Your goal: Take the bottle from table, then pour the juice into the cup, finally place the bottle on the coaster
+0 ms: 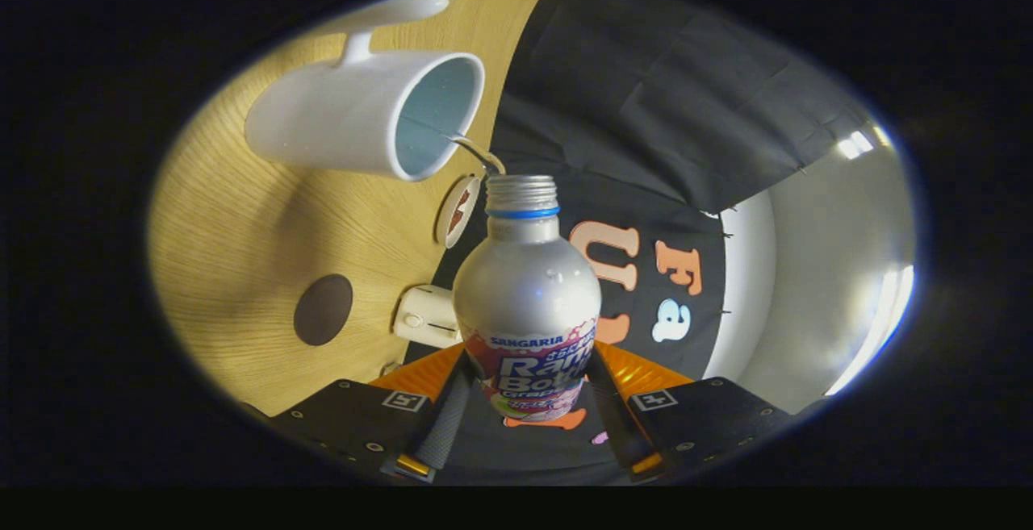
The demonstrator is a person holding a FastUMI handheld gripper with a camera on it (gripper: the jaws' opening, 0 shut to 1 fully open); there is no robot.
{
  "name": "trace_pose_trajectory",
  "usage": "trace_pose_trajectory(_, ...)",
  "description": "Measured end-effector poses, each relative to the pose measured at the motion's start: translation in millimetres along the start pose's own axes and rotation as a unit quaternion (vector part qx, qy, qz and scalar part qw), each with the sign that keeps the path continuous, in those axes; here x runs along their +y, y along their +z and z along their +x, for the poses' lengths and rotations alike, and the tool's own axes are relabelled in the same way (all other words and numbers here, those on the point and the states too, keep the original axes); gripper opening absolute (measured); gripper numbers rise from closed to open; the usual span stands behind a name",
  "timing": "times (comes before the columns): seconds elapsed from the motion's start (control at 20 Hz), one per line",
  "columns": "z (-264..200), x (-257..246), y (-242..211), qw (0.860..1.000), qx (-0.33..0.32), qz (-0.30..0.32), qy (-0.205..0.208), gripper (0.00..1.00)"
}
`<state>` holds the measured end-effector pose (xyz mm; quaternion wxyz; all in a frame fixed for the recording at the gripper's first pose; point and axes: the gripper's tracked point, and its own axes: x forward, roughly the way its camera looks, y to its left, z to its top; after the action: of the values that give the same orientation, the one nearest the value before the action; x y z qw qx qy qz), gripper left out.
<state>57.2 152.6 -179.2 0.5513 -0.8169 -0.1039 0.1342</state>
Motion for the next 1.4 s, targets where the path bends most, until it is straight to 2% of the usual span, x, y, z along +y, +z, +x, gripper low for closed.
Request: trace_pose_trajectory(1.4,8.1,-17.4,6.1,0.996,-0.030,-0.077,-0.018,0.76)
